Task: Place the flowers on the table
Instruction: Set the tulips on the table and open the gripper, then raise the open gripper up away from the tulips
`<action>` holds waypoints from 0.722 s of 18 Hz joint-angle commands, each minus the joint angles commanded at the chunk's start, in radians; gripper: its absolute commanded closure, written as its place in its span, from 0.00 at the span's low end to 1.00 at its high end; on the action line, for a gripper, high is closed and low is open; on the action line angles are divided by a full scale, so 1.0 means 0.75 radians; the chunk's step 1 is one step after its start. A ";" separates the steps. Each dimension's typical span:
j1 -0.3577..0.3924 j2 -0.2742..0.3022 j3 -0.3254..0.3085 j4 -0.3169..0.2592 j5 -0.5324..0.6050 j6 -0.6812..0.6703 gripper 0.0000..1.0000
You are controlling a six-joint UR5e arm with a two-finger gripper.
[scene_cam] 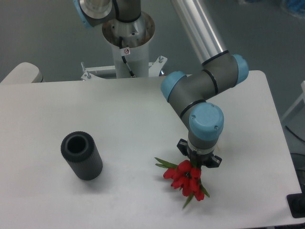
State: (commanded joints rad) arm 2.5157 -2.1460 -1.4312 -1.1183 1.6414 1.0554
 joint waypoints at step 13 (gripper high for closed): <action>0.037 0.049 0.022 -0.008 -0.022 0.355 0.00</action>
State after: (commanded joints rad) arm 2.5432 -2.1093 -1.4143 -1.1244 1.6245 1.3219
